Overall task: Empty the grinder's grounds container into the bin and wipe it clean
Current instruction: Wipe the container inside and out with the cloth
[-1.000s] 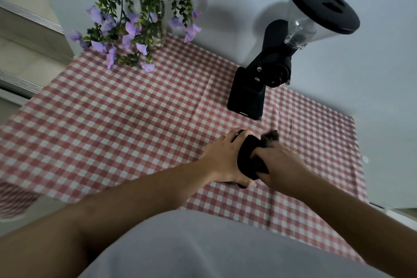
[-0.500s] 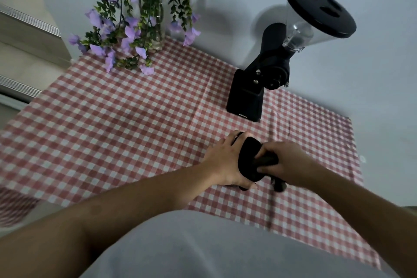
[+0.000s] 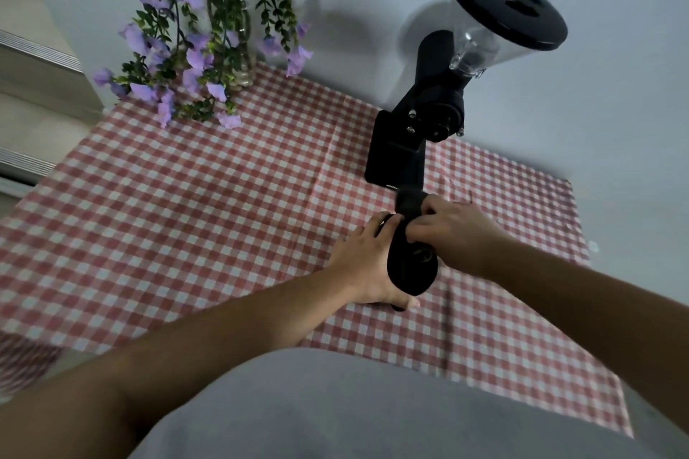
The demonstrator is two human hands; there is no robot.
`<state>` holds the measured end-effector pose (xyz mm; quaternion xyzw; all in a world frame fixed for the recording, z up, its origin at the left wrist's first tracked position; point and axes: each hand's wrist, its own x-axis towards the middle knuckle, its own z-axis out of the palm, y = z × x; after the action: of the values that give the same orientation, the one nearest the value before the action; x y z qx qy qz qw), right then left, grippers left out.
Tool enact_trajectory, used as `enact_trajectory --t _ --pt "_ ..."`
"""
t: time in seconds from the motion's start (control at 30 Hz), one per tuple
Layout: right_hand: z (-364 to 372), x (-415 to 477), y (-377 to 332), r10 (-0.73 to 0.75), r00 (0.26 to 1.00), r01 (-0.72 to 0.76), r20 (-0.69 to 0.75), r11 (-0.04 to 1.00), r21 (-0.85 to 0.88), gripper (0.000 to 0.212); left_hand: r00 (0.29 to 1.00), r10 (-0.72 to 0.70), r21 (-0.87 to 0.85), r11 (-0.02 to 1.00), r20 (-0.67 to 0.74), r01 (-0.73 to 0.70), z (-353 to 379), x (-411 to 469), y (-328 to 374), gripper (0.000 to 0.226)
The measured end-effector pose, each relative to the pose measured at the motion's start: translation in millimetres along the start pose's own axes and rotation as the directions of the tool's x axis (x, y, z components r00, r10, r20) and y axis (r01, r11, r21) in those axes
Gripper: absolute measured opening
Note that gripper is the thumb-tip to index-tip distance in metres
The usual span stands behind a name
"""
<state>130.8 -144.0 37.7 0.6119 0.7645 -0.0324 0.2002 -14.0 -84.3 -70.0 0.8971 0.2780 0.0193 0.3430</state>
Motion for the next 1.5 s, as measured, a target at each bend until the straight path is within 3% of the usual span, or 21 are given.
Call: enact_trajectory --t 0.07,0.17,0.27,0.33,0.37,0.43,0.5,0.57,0.6,0.67,0.73,0.77,0.83,0.93,1.0,1.07,1.13,1.27,1.4,1.5 --pt "5.4 -5.5 -3.0 0.012 0.999 -0.013 -0.040 0.999 -0.042 0.034 1.000 -0.015 0.005 1.000 0.001 0.015 0.1 1.2 0.2 0.130" --pt "16.4 -11.6 -27.7 0.260 0.964 -0.262 0.049 0.964 0.042 0.032 1.000 0.007 -0.011 1.000 -0.014 -0.007 -2.6 4.7 3.2 0.123" --pt "15.1 -10.3 -41.1 0.376 0.897 -0.431 0.231 0.859 0.278 0.022 0.999 0.021 -0.046 0.999 -0.043 -0.023 -3.1 5.3 2.8 0.117" --pt "4.2 -10.5 -33.0 0.348 0.876 -0.472 0.333 0.759 0.449 0.021 0.999 0.005 -0.050 0.999 -0.047 -0.007 -3.0 4.2 3.5 0.117" --pt "-1.0 -8.8 -28.2 0.311 0.876 -0.462 0.368 0.760 0.458 0.022 0.999 0.002 -0.047 0.999 -0.043 -0.004 -3.0 3.7 4.1 0.117" --pt "-8.1 -0.5 -22.6 0.264 0.893 -0.383 0.364 0.871 0.309 0.024 1.000 0.015 -0.035 0.999 -0.018 -0.015 -2.7 2.6 4.6 0.121" --pt "-11.1 8.7 -20.0 0.184 0.964 -0.196 0.190 0.980 0.042 0.023 1.000 0.024 -0.012 1.000 0.015 -0.024 -3.1 2.9 2.2 0.127" --pt "-3.5 10.4 -15.1 0.023 0.999 -0.017 0.048 0.992 -0.122 0.022 0.999 0.001 0.008 1.000 0.034 -0.001 -3.5 3.0 -0.5 0.132" --pt "1.6 8.7 -14.6 0.002 1.000 0.001 0.015 0.989 -0.149 0.023 0.999 -0.007 0.012 1.000 0.035 0.006 -3.6 3.2 -1.1 0.132" --pt "12.1 5.0 -19.7 0.130 0.991 -0.130 -0.009 0.989 -0.063 0.024 1.000 0.001 -0.001 1.000 0.020 -0.001 -3.4 3.3 -0.4 0.128" --pt "17.3 2.5 -27.4 0.353 0.932 -0.362 0.080 0.905 0.224 0.020 1.000 0.009 -0.032 0.999 -0.011 -0.009 -3.1 2.9 1.3 0.122" --pt "17.8 0.3 -28.8 0.389 0.908 -0.418 0.154 0.828 0.374 0.017 1.000 0.005 -0.039 0.999 -0.022 -0.006 -2.9 2.9 2.0 0.121" --pt "10.5 -5.2 -22.4 0.302 0.918 -0.394 0.257 0.762 0.514 0.014 0.999 -0.002 -0.042 0.999 -0.036 0.000 -2.3 3.0 2.5 0.118" --pt "-16.0 -5.9 0.8 0.151 0.927 -0.320 0.342 0.794 0.517 0.012 1.000 0.007 -0.051 0.999 -0.025 -0.008 -2.4 3.4 2.8 0.118" --pt "-28.7 1.6 13.1 0.260 0.945 -0.326 0.196 0.778 0.537 0.012 1.000 0.024 -0.059 0.998 -0.002 -0.024 -3.9 3.1 0.0 0.124" --pt "-26.1 8.7 9.1 0.441 0.896 -0.368 0.044 0.686 0.628 0.016 1.000 0.025 -0.066 0.998 0.008 -0.024 -4.4 1.9 -4.2 0.128" --pt "-12.2 9.2 -12.7 0.488 0.871 -0.394 0.046 0.641 0.659 0.027 1.000 -0.003 -0.096 0.995 0.002 0.003 -3.6 0.8 -6.8 0.130" --pt "7.0 -7.0 -40.6 0.313 0.941 -0.330 0.125 0.782 0.529 0.041 1.000 -0.018 -0.185 0.983 -0.013 0.015 -0.2 -0.9 -9.0 0.128" --pt "-7.5 -9.9 -9.1 0.067 0.958 -0.221 0.277 0.791 0.571 0.037 1.000 -0.027 -0.192 0.981 -0.009 0.025 -0.5 -2.2 -8.4 0.128" --pt "-6.8 -4.6 11.2 0.217 0.971 -0.240 0.102 0.871 0.428 0.039 1.000 -0.026 -0.167 0.986 -0.009 0.025 -1.7 -0.5 -7.6 0.128"
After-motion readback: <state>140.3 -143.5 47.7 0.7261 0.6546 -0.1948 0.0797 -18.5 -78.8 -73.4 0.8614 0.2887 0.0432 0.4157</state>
